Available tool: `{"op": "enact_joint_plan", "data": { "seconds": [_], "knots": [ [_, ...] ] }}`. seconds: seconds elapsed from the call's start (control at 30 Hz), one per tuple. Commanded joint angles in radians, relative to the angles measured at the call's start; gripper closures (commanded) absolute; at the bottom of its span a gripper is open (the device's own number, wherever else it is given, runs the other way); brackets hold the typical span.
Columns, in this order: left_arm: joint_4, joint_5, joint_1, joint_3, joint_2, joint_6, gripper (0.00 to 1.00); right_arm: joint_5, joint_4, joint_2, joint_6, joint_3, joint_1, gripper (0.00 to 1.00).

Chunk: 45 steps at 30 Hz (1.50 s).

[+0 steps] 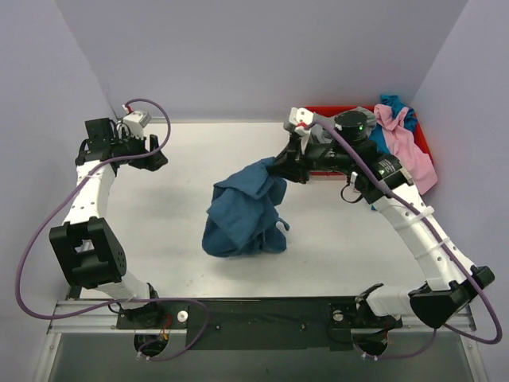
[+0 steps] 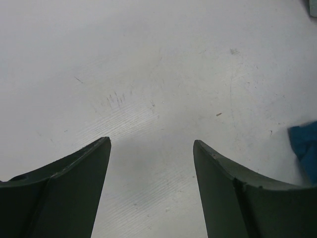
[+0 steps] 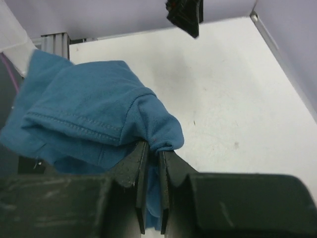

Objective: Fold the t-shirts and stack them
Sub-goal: Flatten out the tshirt

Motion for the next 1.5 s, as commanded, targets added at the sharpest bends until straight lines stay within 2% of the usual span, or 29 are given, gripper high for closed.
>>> {"op": "enact_joint_plan", "data": {
  "seconds": [0.0, 0.17, 0.33, 0.4, 0.5, 0.57, 0.7, 0.87, 0.9, 0.93, 0.97, 1.0, 1.03, 1.07, 1.1, 1.23, 1.3, 1.4, 1.47],
  "knots": [
    [0.003, 0.044, 0.000, 0.022, -0.030, 0.025, 0.22, -0.209, -0.027, 0.000, -0.046, -0.143, -0.182, 1.00],
    [-0.032, 0.109, -0.049, -0.004, -0.016, 0.066, 0.25, -0.185, -0.032, -0.029, 0.053, -0.312, -0.377, 1.00],
    [-0.014, 0.096, -0.336, -0.131, 0.004, 0.141, 0.26, -0.079, -0.035, -0.023, 0.149, -0.360, -0.407, 1.00],
    [-0.006, 0.086, -0.451, -0.172, 0.024, 0.166, 0.23, -0.013, -0.033, -0.012, 0.195, -0.356, -0.410, 1.00],
    [0.087, 0.043, -0.618, -0.227, 0.032, 0.163, 0.19, 0.155, -0.030, 0.008, 0.289, -0.357, -0.434, 1.00],
    [0.174, 0.017, -0.690, -0.266, 0.039, 0.145, 0.15, 0.200, -0.032, 0.028, 0.337, -0.360, -0.454, 1.00],
    [0.336, -0.143, -0.782, -0.266, 0.133, 0.088, 0.12, 0.240, -0.024, 0.062, 0.425, -0.378, -0.482, 1.00],
    [0.339, -0.128, -0.812, -0.176, 0.282, 0.045, 0.13, 0.363, -0.035, 0.089, 0.527, -0.411, -0.525, 1.00],
    [0.351, -0.138, -0.819, -0.169, 0.304, 0.039, 0.14, 0.436, -0.058, 0.094, 0.537, -0.412, -0.537, 0.93],
    [0.354, -0.157, -0.833, -0.166, 0.317, 0.039, 0.17, 0.541, -0.074, 0.098, 0.551, -0.415, -0.556, 0.70],
    [0.354, -0.164, -0.838, -0.156, 0.338, 0.042, 0.20, 0.586, -0.107, 0.099, 0.552, -0.417, -0.563, 0.62],
    [0.354, -0.181, -0.841, -0.148, 0.347, 0.037, 0.30, 0.651, -0.133, 0.095, 0.549, -0.420, -0.577, 0.51],
    [0.344, -0.186, -0.841, -0.134, 0.366, 0.036, 0.43, 0.673, -0.145, 0.089, 0.542, -0.423, -0.579, 0.48],
    [0.335, -0.187, -0.841, -0.128, 0.371, 0.031, 0.48, 0.688, -0.159, 0.071, 0.525, -0.428, -0.576, 0.44],
    [0.330, -0.184, -0.838, -0.125, 0.372, 0.029, 0.61, 0.687, -0.159, 0.057, 0.509, -0.432, -0.567, 0.43],
    [0.334, -0.145, -0.838, -0.158, 0.329, 0.031, 1.00, 0.742, -0.159, -0.036, 0.349, -0.483, -0.391, 0.41],
    [0.350, -0.134, -0.838, -0.177, 0.309, 0.031, 1.00, 0.772, -0.162, -0.043, 0.273, -0.507, -0.277, 0.40],
    [0.353, -0.125, -0.835, -0.183, 0.295, 0.031, 1.00, 0.853, -0.164, 0.035, 0.240, -0.510, -0.281, 0.41],
    [0.350, -0.118, -0.830, -0.183, 0.291, 0.031, 1.00, 0.852, -0.162, 0.115, 0.203, -0.483, -0.290, 0.42]
  ]
}}
